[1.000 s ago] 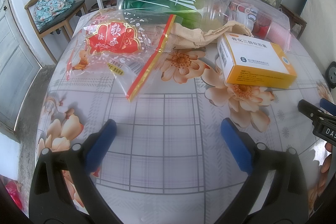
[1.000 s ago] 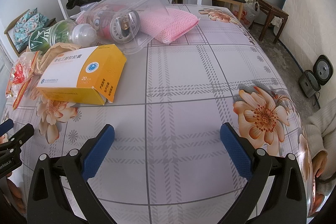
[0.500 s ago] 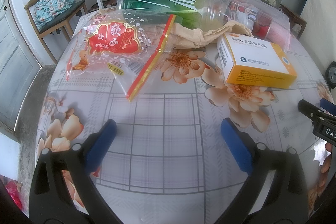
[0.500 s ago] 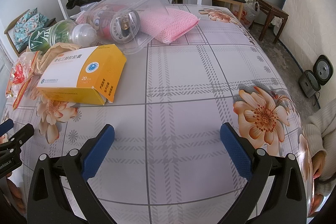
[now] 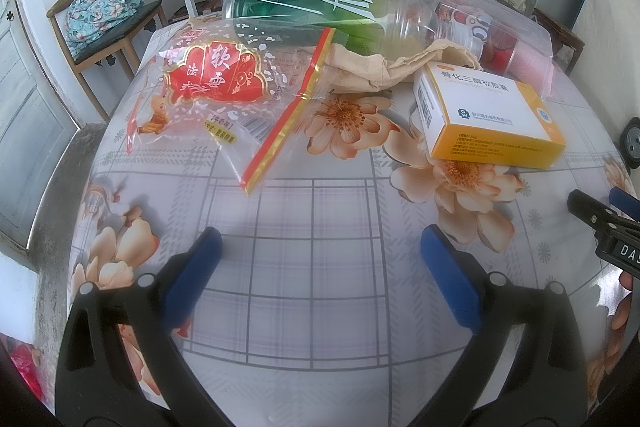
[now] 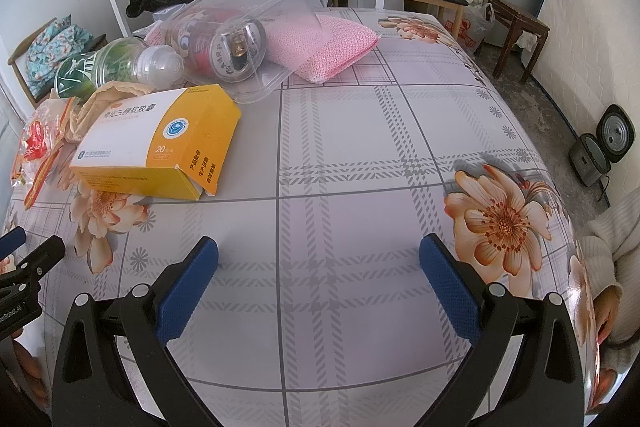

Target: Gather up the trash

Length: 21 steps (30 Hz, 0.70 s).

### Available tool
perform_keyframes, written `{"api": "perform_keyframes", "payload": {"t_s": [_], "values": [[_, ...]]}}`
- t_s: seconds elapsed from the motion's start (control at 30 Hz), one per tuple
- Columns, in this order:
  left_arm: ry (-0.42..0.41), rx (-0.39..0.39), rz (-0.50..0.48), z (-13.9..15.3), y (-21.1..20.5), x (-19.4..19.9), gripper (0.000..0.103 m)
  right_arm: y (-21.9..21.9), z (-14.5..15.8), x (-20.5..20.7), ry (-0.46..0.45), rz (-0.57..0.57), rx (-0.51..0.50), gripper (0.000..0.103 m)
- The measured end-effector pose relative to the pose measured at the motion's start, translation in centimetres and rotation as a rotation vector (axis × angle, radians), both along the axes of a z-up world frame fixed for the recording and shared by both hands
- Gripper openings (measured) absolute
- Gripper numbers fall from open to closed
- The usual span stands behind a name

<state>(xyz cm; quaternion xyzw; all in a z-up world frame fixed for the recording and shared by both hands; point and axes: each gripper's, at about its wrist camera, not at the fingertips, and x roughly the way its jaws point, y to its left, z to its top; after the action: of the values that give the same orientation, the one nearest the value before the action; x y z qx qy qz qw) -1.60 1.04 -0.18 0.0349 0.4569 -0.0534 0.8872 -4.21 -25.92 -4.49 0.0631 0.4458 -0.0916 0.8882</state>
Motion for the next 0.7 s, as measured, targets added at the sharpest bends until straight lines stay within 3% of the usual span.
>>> {"api": "perform_keyframes", "payload": {"t_s": [0.17,0.7], "values": [[0.0,0.004,-0.029,0.0,-0.6,-0.1,0.096,0.8,0.0,0.2,-0.001,0.051,-0.003,0.097],[0.002,0.002,0.009,0.0,-1.8,0.5,0.096,2.6,0.3,0.6,-0.003,0.103,-0.005,0.097]]}}
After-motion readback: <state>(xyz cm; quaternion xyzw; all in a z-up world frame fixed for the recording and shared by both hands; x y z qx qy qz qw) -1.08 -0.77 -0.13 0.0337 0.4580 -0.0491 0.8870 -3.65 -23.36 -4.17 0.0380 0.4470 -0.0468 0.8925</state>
